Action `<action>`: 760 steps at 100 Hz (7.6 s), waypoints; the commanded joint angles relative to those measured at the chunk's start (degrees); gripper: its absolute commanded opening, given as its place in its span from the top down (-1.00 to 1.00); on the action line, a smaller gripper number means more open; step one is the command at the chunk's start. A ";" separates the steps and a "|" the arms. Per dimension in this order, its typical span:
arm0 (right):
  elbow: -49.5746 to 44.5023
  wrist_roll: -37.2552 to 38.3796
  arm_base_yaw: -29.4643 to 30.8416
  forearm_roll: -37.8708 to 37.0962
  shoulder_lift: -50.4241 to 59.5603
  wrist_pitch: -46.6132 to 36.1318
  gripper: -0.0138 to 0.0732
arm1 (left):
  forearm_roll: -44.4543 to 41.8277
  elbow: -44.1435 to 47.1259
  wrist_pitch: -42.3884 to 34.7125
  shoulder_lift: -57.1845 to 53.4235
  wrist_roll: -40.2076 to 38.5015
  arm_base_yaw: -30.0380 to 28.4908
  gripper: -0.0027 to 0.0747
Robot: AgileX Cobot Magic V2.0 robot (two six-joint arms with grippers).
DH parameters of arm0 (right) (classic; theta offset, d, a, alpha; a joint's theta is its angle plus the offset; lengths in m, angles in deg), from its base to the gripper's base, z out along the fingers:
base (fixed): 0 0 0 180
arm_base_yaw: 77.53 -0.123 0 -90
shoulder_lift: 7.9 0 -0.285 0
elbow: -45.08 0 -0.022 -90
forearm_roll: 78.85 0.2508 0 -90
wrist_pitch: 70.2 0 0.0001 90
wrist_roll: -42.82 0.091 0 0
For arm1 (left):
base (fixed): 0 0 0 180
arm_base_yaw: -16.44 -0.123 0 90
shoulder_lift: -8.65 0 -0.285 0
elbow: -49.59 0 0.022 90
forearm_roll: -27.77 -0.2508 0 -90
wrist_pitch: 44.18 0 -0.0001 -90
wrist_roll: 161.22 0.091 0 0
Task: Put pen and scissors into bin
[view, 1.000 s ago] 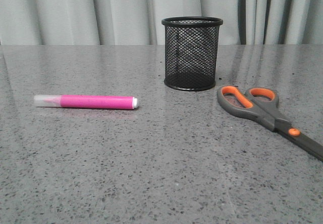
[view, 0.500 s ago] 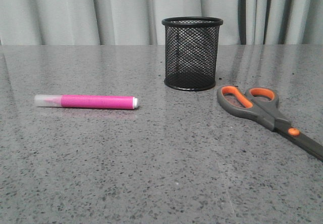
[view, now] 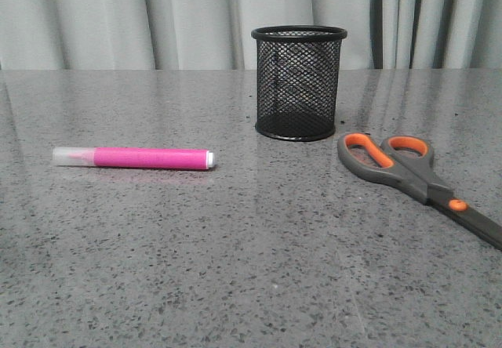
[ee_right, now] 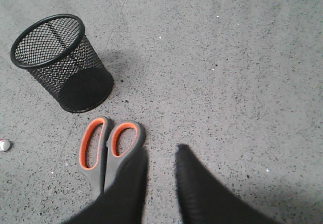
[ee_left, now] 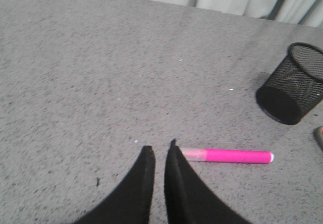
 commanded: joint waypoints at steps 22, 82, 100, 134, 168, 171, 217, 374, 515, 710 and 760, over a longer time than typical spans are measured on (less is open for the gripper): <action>2.22 -0.81 0.06 0.50 -0.35 -2.50 -0.41 | 18.09 -2.95 -3.44 5.52 17.39 -0.09 0.00; 2.22 -3.38 0.06 0.50 -0.35 -1.83 -0.41 | 32.37 -16.73 20.96 36.33 80.43 4.99 0.01; 2.22 -3.69 0.06 0.50 -0.35 -1.61 -0.41 | 31.12 -20.80 20.96 45.40 91.03 9.77 0.01; 2.22 -4.33 0.06 0.50 -0.35 -1.56 -0.41 | 30.29 -23.80 20.88 55.48 92.38 10.53 0.01; 2.22 -4.33 0.06 0.50 -0.35 -1.47 -0.41 | 30.40 -24.12 18.87 59.48 93.51 10.53 0.01; 2.22 -4.33 0.06 0.50 -0.35 -1.47 -0.41 | 30.40 -24.12 18.87 59.71 93.51 10.53 0.01; 2.22 -4.33 0.06 0.50 -0.35 -1.47 -0.41 | 30.24 -24.17 18.22 60.17 89.53 10.53 0.98; 2.22 -4.33 0.06 0.60 -0.35 -1.19 -0.41 | 67.25 -51.45 0.10 71.85 84.50 27.98 0.85; 2.30 -15.73 0.04 13.74 -4.59 6.04 -0.41 | 39.71 -8.54 -23.71 17.94 51.74 6.31 0.98; 21.15 27.51 -33.50 -29.50 -42.92 9.93 -0.36 | 39.71 -4.28 -23.84 14.76 51.74 6.31 0.98; 21.15 27.37 -33.50 -30.83 -44.14 11.54 0.59 | 39.71 -4.28 -23.96 14.76 51.74 6.31 0.98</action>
